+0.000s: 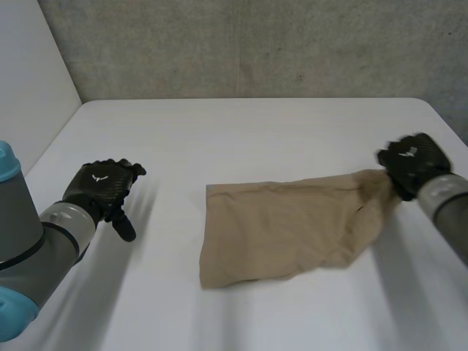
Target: Fold the shorts.
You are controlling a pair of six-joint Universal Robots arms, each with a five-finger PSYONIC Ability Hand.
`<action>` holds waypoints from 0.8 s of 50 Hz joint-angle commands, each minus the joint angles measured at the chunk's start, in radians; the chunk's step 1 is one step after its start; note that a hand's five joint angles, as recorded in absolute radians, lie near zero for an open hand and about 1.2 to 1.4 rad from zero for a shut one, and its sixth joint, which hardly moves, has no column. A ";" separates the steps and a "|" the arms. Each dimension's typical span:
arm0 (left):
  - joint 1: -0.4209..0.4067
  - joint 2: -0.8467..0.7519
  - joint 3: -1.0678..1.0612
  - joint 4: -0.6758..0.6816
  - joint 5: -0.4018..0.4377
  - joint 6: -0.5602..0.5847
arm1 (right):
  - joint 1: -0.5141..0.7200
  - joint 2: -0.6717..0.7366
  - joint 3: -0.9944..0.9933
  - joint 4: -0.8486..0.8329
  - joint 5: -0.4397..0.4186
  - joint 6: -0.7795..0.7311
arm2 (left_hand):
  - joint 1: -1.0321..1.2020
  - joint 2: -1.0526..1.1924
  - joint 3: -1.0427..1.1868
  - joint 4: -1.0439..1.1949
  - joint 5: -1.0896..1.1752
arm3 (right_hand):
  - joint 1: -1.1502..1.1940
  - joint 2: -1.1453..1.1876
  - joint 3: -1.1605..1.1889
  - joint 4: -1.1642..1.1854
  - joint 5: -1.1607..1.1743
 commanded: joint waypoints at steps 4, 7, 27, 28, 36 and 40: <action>-0.001 0.039 -0.038 0.000 0.002 0.000 | 0.444 0.037 -0.186 0.065 -0.057 0.004 | -0.041 -0.032 -0.043 -0.031 -0.025 | 0.439 0.222 0.215 0.206 0.237; 0.000 0.047 -0.044 0.000 0.002 0.000 | 0.562 0.124 -0.218 0.066 -0.129 -0.006 | -0.044 -0.035 -0.046 -0.034 -0.028 | 0.439 0.222 0.215 0.206 0.237; -0.007 0.057 -0.001 0.009 0.000 0.000 | 0.647 0.117 -0.261 0.031 -0.106 0.161 | -0.041 -0.032 -0.043 -0.031 -0.025 | -0.783 -0.999 -1.007 -1.016 -0.985; -0.008 0.058 -0.001 0.009 0.000 0.000 | 0.640 0.097 -0.251 0.026 -0.105 0.201 | -0.041 -0.032 -0.043 -0.031 -0.025 | -0.783 -0.999 -1.007 -1.016 -0.985; -0.075 0.077 0.117 0.016 -0.006 -0.087 | 0.516 -0.070 -0.174 0.033 -0.108 0.586 | -0.032 -0.023 -0.034 -0.022 -0.017 | -0.783 -0.999 -1.007 -1.016 -0.985; -0.125 0.065 0.168 0.016 -0.005 -0.153 | 0.426 -0.115 -0.146 0.052 -0.108 0.671 | -0.026 -0.017 -0.028 -0.016 -0.011 | -0.783 -0.999 -1.007 -1.016 -0.985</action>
